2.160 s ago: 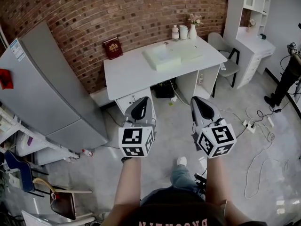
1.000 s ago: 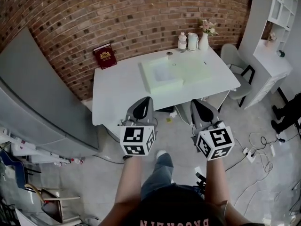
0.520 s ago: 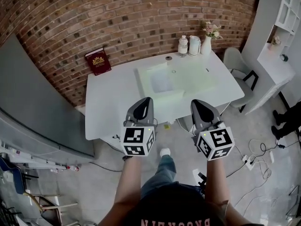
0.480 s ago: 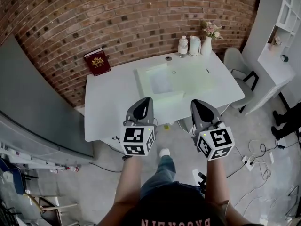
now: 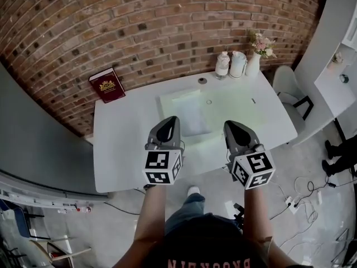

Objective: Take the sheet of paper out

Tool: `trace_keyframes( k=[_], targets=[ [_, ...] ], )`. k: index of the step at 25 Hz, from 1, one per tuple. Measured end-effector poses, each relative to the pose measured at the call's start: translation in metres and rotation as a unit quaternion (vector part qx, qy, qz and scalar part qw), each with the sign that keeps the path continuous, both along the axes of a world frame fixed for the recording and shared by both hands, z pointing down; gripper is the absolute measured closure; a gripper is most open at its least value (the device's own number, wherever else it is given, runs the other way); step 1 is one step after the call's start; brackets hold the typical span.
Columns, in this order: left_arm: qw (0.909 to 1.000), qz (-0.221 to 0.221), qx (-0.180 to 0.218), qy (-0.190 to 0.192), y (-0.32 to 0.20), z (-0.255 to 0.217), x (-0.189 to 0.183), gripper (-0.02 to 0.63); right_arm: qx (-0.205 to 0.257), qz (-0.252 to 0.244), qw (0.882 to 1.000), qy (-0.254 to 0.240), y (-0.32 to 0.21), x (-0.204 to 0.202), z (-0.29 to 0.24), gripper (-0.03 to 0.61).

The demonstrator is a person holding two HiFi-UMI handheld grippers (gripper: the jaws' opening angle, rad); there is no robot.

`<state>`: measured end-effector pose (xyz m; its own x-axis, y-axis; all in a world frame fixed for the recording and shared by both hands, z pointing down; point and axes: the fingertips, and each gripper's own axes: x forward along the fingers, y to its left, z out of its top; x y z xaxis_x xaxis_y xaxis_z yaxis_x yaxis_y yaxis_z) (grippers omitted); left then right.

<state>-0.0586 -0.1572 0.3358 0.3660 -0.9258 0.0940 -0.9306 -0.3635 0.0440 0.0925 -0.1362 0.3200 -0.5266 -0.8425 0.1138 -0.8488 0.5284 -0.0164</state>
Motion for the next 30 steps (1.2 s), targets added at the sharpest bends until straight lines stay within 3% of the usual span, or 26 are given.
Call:
trace_keyframes(
  k=[12, 18, 30],
  targets=[
    [0.9988, -0.030, -0.036, 0.014, -0.092, 0.032, -0.032, 0.617, -0.061, -0.021, 0.998, 0.019, -0.104, -0.015, 0.047, 0.577],
    [0.9973, -0.047, -0.053, 0.020, -0.110, 0.047, -0.045, 0.617, -0.092, -0.047, 0.995, 0.001, -0.128, -0.021, 0.064, 0.577],
    [0.9900, -0.079, -0.114, 0.028, -0.128, 0.109, -0.057, 0.617, -0.177, -0.035, 0.983, 0.030, -0.173, -0.022, 0.136, 0.575]
  ],
)
